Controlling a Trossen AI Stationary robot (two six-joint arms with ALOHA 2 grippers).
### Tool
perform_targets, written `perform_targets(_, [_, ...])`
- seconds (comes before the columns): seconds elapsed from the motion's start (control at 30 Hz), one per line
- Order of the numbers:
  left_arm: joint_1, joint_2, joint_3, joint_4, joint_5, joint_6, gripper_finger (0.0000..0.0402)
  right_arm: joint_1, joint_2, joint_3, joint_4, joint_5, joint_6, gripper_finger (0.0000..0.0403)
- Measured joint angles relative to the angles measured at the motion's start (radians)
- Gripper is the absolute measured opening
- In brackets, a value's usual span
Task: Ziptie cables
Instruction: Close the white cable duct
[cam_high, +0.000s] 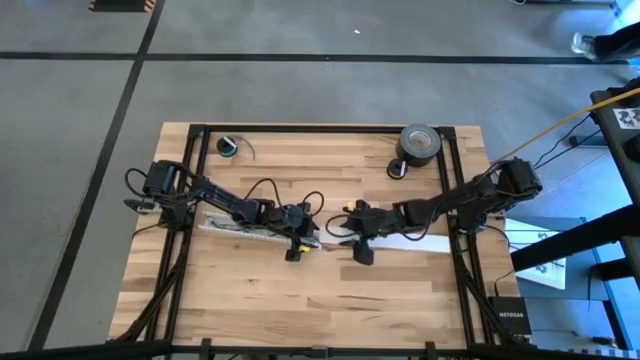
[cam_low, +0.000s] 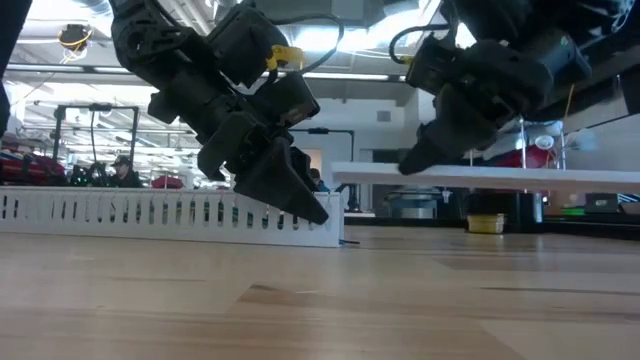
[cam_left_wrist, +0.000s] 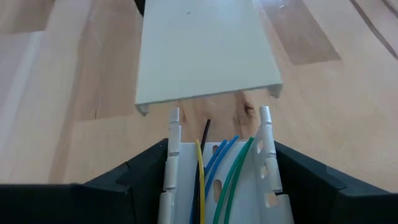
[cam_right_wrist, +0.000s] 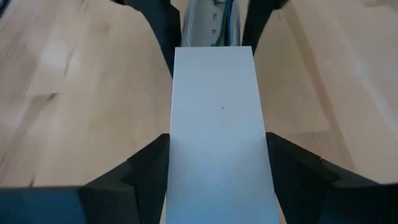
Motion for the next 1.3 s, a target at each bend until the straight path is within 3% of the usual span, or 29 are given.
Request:
perform_targets(0.17, [0.000, 0.000, 0.000, 0.001, 0.000, -0.002, 0.0235, 0.010, 0.000, -0.001, -0.010, 0.060, 0.001, 0.0217])
perform_targets(0.53, [0.003, 0.000, 0.000, 0.003, -0.001, -0.015, 0.0235, 0.009, 0.065, -0.001, 0.057, -0.013, 0.051, 0.0218])
perform_targets(1.0, [0.006, 0.001, 0.000, 0.011, -0.008, -0.027, 0.0235, 0.009, 0.080, 0.001, 0.057, 0.024, 0.052, 0.0218])
perform_targets(1.13, [0.006, 0.001, 0.000, 0.012, -0.007, -0.032, 0.0235, 0.009, 0.131, 0.053, 0.032, 0.011, 0.030, 0.0218])
perform_targets(1.3, [0.006, 0.001, 0.000, 0.011, -0.007, -0.033, 0.0235, 0.009, 0.184, 0.172, -0.128, 0.025, -0.011, 0.0218])
